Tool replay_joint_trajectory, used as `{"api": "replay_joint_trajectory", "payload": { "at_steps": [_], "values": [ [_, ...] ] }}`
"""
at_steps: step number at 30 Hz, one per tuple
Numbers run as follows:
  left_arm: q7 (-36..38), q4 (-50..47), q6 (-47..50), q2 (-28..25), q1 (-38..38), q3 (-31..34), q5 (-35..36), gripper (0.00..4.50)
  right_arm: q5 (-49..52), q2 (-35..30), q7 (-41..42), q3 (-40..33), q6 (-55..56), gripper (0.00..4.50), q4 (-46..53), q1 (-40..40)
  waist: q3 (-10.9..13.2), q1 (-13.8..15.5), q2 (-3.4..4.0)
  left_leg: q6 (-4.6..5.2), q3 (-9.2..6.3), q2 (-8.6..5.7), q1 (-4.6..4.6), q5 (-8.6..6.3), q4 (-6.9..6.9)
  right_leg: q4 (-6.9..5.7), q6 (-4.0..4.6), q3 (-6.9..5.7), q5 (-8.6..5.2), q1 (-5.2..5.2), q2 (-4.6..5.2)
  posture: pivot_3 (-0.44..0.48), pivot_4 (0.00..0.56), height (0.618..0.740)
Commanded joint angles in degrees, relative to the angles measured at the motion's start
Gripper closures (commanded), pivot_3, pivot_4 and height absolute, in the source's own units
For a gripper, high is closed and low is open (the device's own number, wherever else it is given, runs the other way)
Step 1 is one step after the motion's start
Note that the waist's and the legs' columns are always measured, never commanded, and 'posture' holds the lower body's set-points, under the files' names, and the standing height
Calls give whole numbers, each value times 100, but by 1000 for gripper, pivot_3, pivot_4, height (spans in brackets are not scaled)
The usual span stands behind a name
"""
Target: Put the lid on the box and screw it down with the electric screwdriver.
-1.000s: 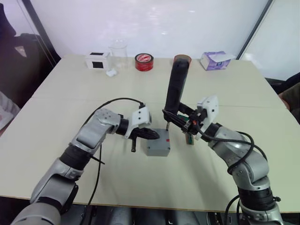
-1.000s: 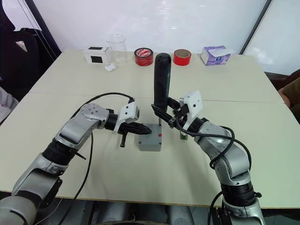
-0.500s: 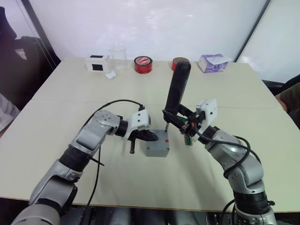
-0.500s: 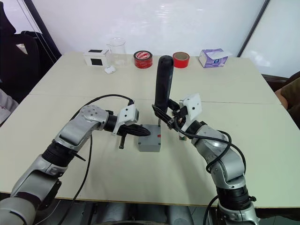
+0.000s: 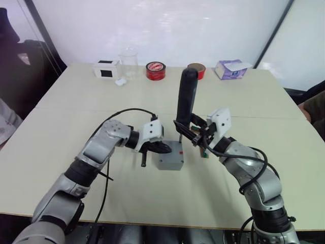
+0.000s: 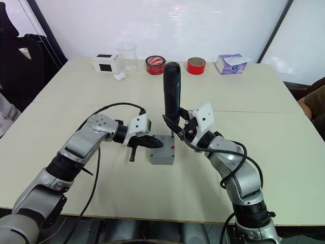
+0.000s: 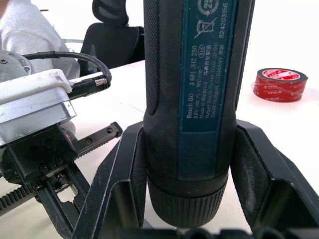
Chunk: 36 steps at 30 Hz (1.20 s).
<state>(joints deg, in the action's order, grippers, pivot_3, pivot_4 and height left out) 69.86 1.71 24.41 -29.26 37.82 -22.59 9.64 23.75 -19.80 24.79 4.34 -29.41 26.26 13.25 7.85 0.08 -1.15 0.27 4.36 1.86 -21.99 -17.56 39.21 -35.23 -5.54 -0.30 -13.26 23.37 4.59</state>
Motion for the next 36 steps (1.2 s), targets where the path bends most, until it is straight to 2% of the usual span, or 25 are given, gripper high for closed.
{"api": "replay_joint_trajectory", "payload": {
  "at_steps": [1,15,19,22,25,27,29,31,33,36],
  "values": [
    [18,-8,44,-15,-93,-122,-93,4500,-156,-78,50,285,-373,2747,-473,-335,0,0,0,0,0,0,0,0,0,0,0,0,0,0,0,0,150,740],
    [11,26,43,8,-76,-110,-84,4500,-55,-92,110,156,-401,2747,-412,-290,0,0,1,1,-1,10,1,-1,-3,4,5,0,-3,1,4,0,150,740],
    [7,62,41,30,-70,-103,-78,4500,170,-159,209,-91,-441,2747,-190,-119,1,9,3,1,-1,12,-3,-2,-4,6,7,0,-4,5,8,0,150,740],
    [3,101,99,43,-84,-40,-15,4500,717,-316,303,-523,-775,2747,164,285,10,16,11,1,-1,12,-9,-2,-4,7,7,0,-4,10,10,0,150,740],
    [-28,79,255,119,-97,125,177,4500,1629,-620,331,-1144,-1369,2747,425,920,28,28,20,1,0,10,-37,-1,-4,9,7,0,-3,35,15,0,150,740],
    [-136,38,497,241,-110,451,515,4500,2782,-945,0,-1929,-2026,2747,220,1915,55,34,43,2,2,7,-62,-1,-3,6,7,2,-2,62,17,0,150,740],
    [-245,-74,850,364,-107,843,943,4500,3451,-1267,-383,-2373,-2655,2747,-118,2534,104,25,80,10,11,1,-105,5,5,-3,8,9,4,109,25,0,150,740],
    [-287,-249,1174,375,-101,1110,1263,4500,3998,-1654,-667,-2596,-3470,2747,-550,2816,109,48,74,23,10,-2,-153,19,5,-13,-24,7,26,160,24,0,150,740],
    [-211,-542,1468,198,-118,1337,1562,4500,4421,-2104,-902,-2784,-4336,2747,-1123,3052,110,61,65,28,1,-3,-153,16,-5,-2,-25,-7,25,152,7,0,150,740],
    [-31,-1078,1734,-228,-191,1460,1822,4500,4299,-2807,-1026,-2739,-5158,2747,-1720,3145,118,46,66,48,4,0,-154,4,-15,11,-19,-8,19,152,4,0,150,740]
  ]
}}
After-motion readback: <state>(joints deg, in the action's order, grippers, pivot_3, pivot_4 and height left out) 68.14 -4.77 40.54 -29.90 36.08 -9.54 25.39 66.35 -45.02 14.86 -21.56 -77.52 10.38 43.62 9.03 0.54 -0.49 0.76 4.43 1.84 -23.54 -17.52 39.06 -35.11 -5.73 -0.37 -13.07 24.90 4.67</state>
